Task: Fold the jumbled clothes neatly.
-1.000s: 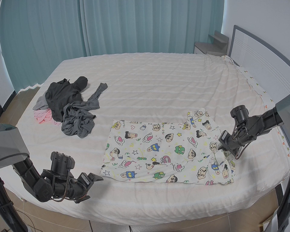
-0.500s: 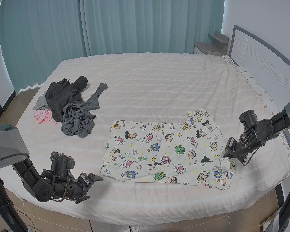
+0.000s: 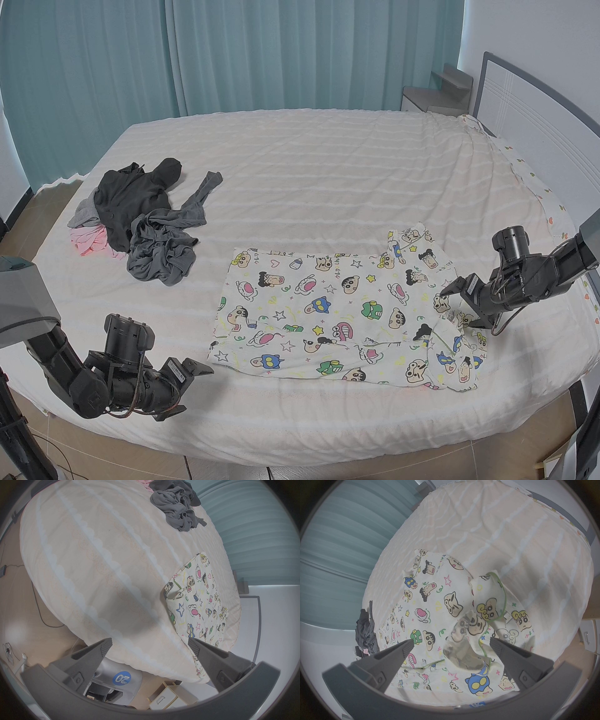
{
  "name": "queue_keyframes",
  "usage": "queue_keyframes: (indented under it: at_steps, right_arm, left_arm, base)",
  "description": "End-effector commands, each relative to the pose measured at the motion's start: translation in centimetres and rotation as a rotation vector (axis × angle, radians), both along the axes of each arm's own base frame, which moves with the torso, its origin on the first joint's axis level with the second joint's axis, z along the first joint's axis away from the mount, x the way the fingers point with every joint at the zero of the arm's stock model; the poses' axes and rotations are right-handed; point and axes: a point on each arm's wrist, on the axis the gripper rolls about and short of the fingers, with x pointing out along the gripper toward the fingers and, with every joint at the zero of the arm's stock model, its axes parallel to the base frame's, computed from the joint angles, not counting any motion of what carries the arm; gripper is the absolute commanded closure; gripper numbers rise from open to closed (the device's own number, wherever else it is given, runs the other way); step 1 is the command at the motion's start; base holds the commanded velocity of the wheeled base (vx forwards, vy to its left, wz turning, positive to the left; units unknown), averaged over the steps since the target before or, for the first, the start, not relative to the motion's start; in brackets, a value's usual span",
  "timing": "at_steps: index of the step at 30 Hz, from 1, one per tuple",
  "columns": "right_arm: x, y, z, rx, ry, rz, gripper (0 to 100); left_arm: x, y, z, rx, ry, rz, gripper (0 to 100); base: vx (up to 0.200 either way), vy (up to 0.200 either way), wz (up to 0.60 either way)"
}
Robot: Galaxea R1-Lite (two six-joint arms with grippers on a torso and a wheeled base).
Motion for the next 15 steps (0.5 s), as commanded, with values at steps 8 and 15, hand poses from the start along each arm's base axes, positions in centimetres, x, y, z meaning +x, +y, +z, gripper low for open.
queue_keyframes:
  at_steps: [8, 15]
  right_arm:
    - [-2.9, -0.1, 0.3, -0.218, -0.193, 0.345, 0]
    - [-2.0, 1.2, -0.6, -0.378, -0.248, 0.569, 0]
  left_arm:
    - [0.0, 0.0, 0.0, -0.001, 0.000, 0.000, 0]
    - [-0.1, 0.0, 0.0, 0.001, 0.001, -0.001, 0]
  base:
    - [0.000, 0.000, 0.00]
    - [0.000, 0.000, 0.00]
